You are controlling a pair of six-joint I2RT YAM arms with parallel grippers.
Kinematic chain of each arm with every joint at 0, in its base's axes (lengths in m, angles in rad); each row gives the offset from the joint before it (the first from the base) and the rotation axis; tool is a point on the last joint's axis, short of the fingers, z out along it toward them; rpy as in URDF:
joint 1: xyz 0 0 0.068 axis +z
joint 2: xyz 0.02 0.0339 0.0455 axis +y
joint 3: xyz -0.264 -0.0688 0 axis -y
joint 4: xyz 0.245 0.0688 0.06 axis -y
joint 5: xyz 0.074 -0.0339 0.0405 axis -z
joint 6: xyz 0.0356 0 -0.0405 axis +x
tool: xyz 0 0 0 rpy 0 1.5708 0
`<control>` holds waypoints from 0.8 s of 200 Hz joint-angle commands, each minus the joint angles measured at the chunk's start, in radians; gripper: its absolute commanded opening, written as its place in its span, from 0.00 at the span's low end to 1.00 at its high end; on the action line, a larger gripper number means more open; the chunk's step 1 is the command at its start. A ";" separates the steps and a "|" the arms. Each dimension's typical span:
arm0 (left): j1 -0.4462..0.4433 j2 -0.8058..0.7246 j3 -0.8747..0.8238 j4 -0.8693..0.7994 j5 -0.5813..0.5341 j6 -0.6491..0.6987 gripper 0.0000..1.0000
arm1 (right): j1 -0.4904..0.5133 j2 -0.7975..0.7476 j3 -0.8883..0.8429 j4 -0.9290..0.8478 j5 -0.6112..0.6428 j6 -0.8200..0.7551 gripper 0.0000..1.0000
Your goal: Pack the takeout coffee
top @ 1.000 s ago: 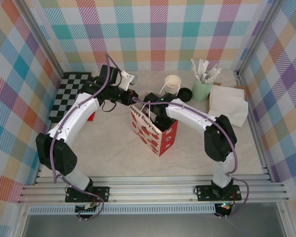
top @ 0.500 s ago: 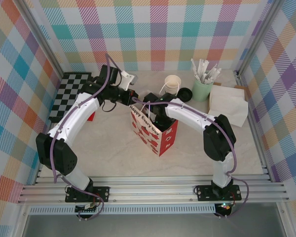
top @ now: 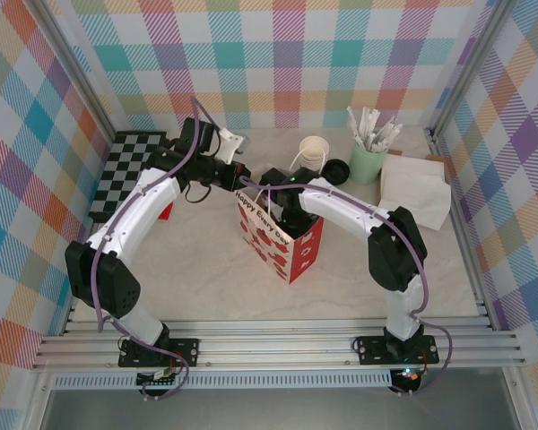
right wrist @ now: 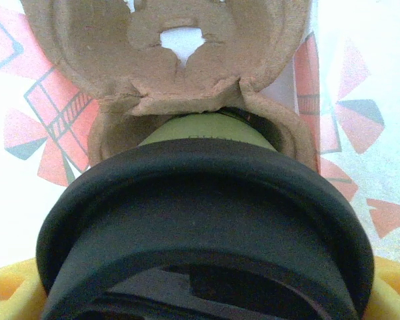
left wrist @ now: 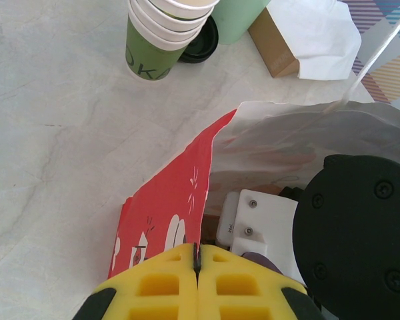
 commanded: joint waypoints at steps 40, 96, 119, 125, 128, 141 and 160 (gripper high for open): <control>-0.006 0.011 0.009 -0.047 0.028 0.021 0.00 | -0.007 0.133 -0.079 0.049 0.070 -0.006 0.59; -0.006 0.011 0.010 -0.049 0.027 0.023 0.00 | -0.007 0.131 -0.066 0.045 0.070 -0.011 0.59; -0.006 0.010 0.011 -0.050 0.025 0.024 0.00 | -0.007 0.131 -0.065 0.046 0.067 -0.011 0.59; -0.005 0.010 0.011 -0.050 0.023 0.024 0.00 | -0.007 0.130 -0.065 0.044 0.068 -0.011 0.59; -0.006 0.010 0.011 -0.050 0.024 0.024 0.00 | -0.007 0.131 -0.065 0.047 0.067 -0.012 0.59; -0.005 0.010 0.011 -0.051 0.024 0.024 0.00 | -0.008 0.131 -0.064 0.047 0.065 -0.012 0.59; -0.006 0.010 0.013 -0.051 0.022 0.025 0.00 | -0.007 0.128 -0.063 0.049 0.065 -0.011 0.59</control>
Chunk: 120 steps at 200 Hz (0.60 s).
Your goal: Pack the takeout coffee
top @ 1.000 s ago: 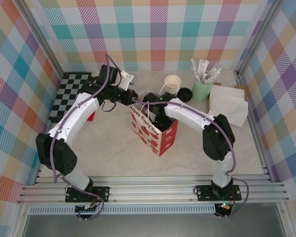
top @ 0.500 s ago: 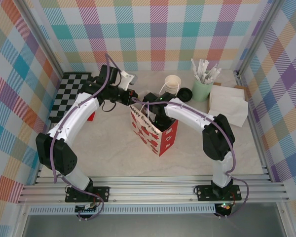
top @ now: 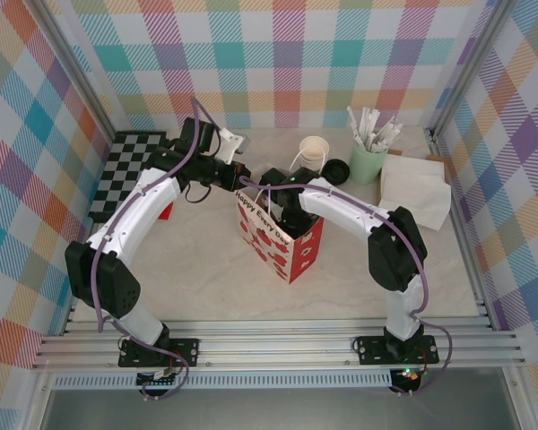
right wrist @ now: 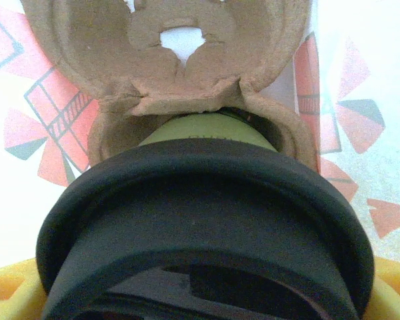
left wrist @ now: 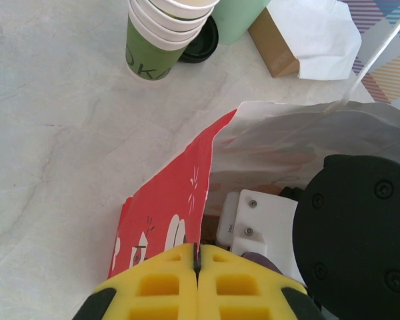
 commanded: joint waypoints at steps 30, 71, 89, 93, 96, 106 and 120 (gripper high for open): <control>-0.005 0.010 0.012 -0.052 0.022 0.027 0.00 | -0.006 0.129 -0.072 0.050 0.065 -0.012 0.59; -0.006 0.010 0.012 -0.051 0.019 0.026 0.00 | -0.006 0.124 -0.069 0.047 0.067 -0.008 0.60; -0.006 0.010 0.013 -0.052 0.015 0.026 0.00 | -0.004 0.111 -0.061 0.036 0.068 -0.001 0.60; -0.006 0.010 0.013 -0.053 0.015 0.026 0.00 | -0.005 0.104 -0.059 0.034 0.069 0.000 0.60; -0.005 0.008 0.013 -0.052 0.014 0.026 0.00 | -0.003 0.101 -0.057 0.032 0.068 0.002 0.60; -0.005 0.008 0.013 -0.052 0.013 0.026 0.00 | -0.002 0.087 -0.054 0.029 0.069 0.006 0.61; -0.005 0.007 0.010 -0.049 0.015 0.026 0.00 | -0.002 0.074 -0.056 0.030 0.065 0.013 0.61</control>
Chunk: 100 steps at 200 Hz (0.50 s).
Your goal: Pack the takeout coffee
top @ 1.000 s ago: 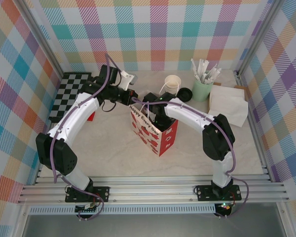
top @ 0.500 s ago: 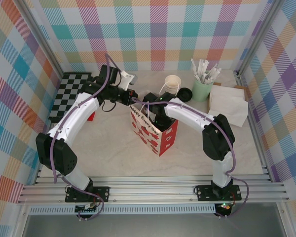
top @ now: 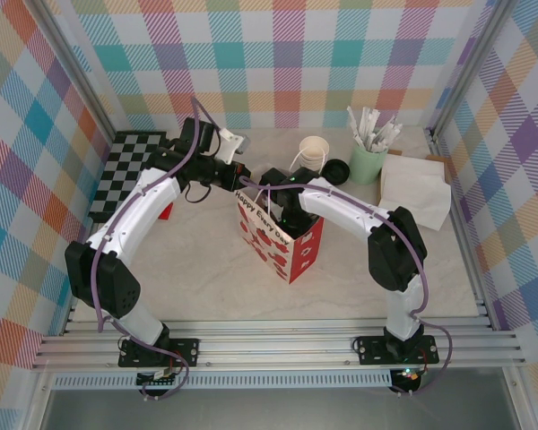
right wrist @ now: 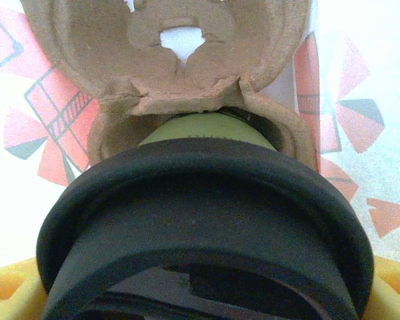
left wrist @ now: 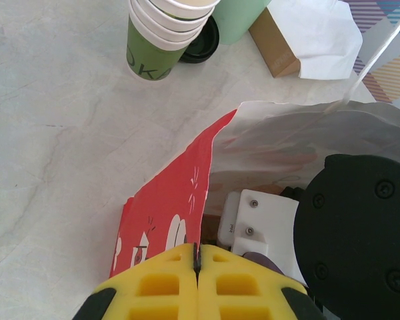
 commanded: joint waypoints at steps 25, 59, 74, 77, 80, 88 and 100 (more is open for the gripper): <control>-0.006 -0.002 -0.006 -0.030 0.023 0.018 0.00 | 0.000 0.094 -0.085 0.053 0.064 0.015 0.61; -0.006 -0.011 -0.016 -0.021 0.019 0.018 0.00 | 0.002 0.122 -0.099 0.069 0.062 0.016 0.61; -0.006 -0.016 -0.023 -0.013 0.023 0.019 0.00 | 0.002 0.119 -0.094 0.068 0.066 0.016 0.62; -0.006 -0.017 -0.024 -0.010 0.023 0.019 0.00 | 0.001 0.119 -0.093 0.068 0.067 0.016 0.62; -0.005 -0.018 -0.026 -0.009 0.023 0.019 0.00 | 0.002 0.117 -0.092 0.069 0.067 0.016 0.62; -0.005 -0.022 -0.028 -0.006 0.025 0.020 0.00 | 0.002 0.115 -0.088 0.066 0.071 0.016 0.62; -0.005 -0.025 -0.031 -0.002 0.027 0.022 0.00 | 0.002 0.116 -0.082 0.064 0.074 0.013 0.62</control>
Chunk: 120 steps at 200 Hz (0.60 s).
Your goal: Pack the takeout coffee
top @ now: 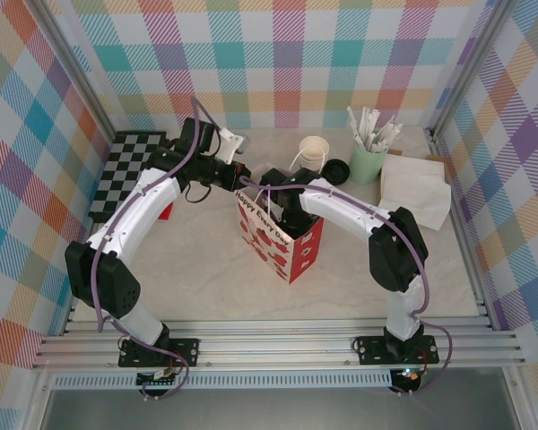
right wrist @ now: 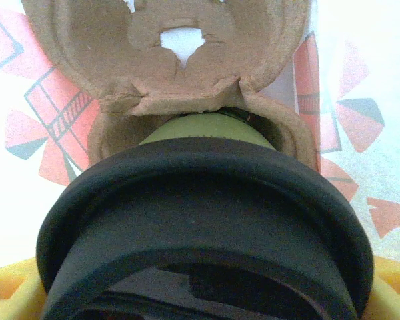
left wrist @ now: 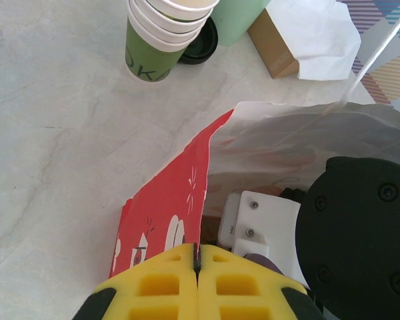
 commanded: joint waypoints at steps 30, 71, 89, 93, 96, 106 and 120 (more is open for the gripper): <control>-0.006 -0.031 -0.037 -0.005 0.022 0.028 0.00 | 0.002 0.118 -0.062 0.044 0.080 0.014 0.62; -0.006 -0.029 -0.039 -0.006 0.022 0.035 0.00 | 0.002 0.129 -0.072 0.053 0.075 0.013 0.62; -0.006 -0.034 -0.041 -0.003 0.020 0.034 0.00 | 0.004 0.130 -0.066 0.052 0.075 0.014 0.62; -0.006 -0.034 -0.041 -0.003 0.019 0.034 0.00 | 0.005 0.127 -0.067 0.052 0.075 0.015 0.62; -0.006 -0.035 -0.042 -0.005 0.017 0.034 0.00 | 0.005 0.125 -0.067 0.052 0.076 0.016 0.62; -0.006 -0.037 -0.042 -0.005 0.016 0.036 0.00 | 0.005 0.115 -0.065 0.052 0.076 0.018 0.62; -0.006 -0.038 -0.039 -0.007 0.011 0.038 0.00 | 0.007 0.103 -0.064 0.047 0.080 0.022 0.62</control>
